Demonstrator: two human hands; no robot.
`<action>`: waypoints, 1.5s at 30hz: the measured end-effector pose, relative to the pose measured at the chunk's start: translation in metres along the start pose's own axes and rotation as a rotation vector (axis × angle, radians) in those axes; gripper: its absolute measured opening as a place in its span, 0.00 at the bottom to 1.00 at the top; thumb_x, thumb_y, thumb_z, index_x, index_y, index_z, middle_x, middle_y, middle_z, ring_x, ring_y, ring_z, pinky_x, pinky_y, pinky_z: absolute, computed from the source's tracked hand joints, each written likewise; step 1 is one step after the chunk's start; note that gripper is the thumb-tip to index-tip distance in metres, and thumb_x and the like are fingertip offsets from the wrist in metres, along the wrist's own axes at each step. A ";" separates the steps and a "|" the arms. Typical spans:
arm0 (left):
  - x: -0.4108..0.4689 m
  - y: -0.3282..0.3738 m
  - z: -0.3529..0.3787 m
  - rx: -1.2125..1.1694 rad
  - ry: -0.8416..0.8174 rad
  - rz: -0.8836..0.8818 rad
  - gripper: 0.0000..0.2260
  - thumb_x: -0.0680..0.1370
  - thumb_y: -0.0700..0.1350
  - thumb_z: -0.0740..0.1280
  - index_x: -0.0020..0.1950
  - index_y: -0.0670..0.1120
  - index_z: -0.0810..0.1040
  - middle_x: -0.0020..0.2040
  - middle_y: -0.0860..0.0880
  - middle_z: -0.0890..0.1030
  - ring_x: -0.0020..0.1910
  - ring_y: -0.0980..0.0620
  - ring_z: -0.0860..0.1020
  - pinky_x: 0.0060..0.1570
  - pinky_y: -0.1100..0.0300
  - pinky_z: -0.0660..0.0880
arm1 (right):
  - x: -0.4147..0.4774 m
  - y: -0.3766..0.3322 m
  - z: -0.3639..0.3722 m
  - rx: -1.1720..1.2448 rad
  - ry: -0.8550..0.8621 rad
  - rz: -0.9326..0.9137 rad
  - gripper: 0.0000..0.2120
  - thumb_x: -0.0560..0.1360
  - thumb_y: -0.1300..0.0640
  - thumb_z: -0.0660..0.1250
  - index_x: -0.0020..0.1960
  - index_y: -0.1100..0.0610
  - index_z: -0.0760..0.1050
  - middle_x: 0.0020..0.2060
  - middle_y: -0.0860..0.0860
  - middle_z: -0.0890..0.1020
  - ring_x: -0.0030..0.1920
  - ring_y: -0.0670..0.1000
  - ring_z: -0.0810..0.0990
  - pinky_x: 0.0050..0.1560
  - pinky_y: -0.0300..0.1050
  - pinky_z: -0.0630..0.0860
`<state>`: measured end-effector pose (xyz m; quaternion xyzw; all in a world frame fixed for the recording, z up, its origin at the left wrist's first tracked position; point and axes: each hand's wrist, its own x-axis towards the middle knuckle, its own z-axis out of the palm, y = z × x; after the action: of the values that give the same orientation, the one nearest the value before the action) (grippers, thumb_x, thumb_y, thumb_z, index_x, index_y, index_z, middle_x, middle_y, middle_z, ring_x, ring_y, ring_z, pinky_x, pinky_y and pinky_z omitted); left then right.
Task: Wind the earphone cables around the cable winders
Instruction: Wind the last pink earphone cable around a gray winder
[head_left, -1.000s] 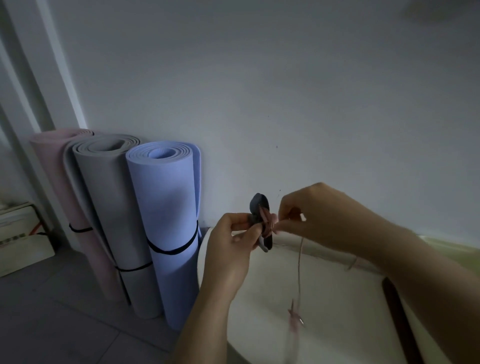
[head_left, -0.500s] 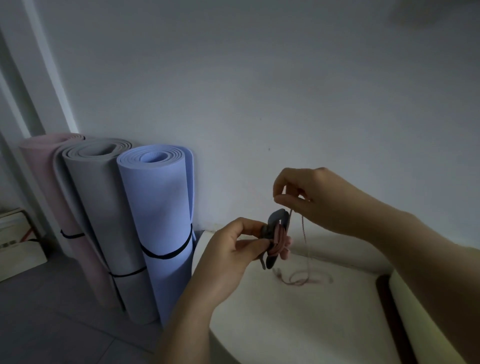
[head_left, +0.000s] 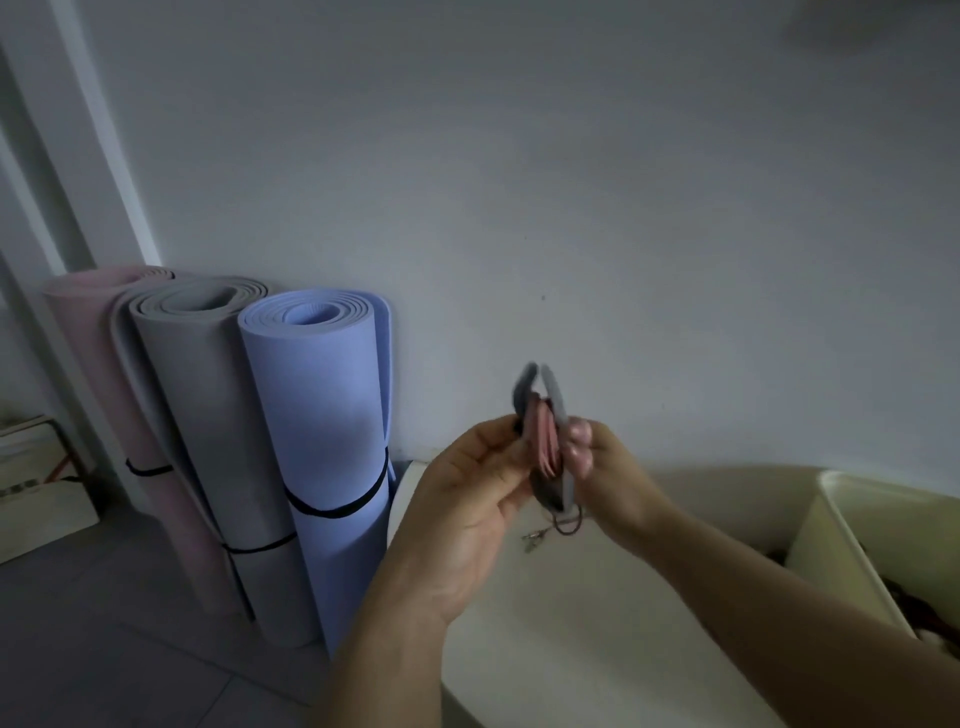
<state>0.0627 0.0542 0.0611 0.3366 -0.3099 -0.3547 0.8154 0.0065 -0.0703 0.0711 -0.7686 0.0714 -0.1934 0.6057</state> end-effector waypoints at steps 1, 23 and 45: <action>0.001 0.000 0.001 -0.040 0.053 0.016 0.13 0.73 0.41 0.65 0.53 0.38 0.82 0.48 0.44 0.84 0.48 0.51 0.83 0.50 0.60 0.78 | 0.000 0.004 0.003 -0.015 0.032 0.025 0.19 0.75 0.43 0.59 0.36 0.56 0.75 0.27 0.50 0.72 0.29 0.46 0.68 0.29 0.33 0.68; 0.012 0.011 -0.047 -0.519 0.617 0.363 0.17 0.70 0.44 0.64 0.57 0.42 0.77 0.45 0.51 0.86 0.47 0.57 0.83 0.58 0.58 0.75 | 0.009 0.044 -0.030 0.769 0.599 0.436 0.14 0.82 0.57 0.55 0.39 0.57 0.71 0.28 0.50 0.82 0.18 0.45 0.66 0.35 0.40 0.71; 0.016 0.000 -0.025 -0.070 0.554 0.298 0.08 0.81 0.35 0.58 0.53 0.37 0.77 0.46 0.44 0.84 0.39 0.53 0.82 0.34 0.64 0.78 | 0.004 0.001 0.035 0.137 -0.164 0.274 0.13 0.80 0.61 0.59 0.63 0.56 0.73 0.49 0.53 0.82 0.38 0.49 0.78 0.45 0.43 0.77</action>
<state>0.0900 0.0500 0.0506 0.3429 -0.1093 -0.1364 0.9229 0.0236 -0.0398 0.0642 -0.7217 0.1124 -0.0501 0.6812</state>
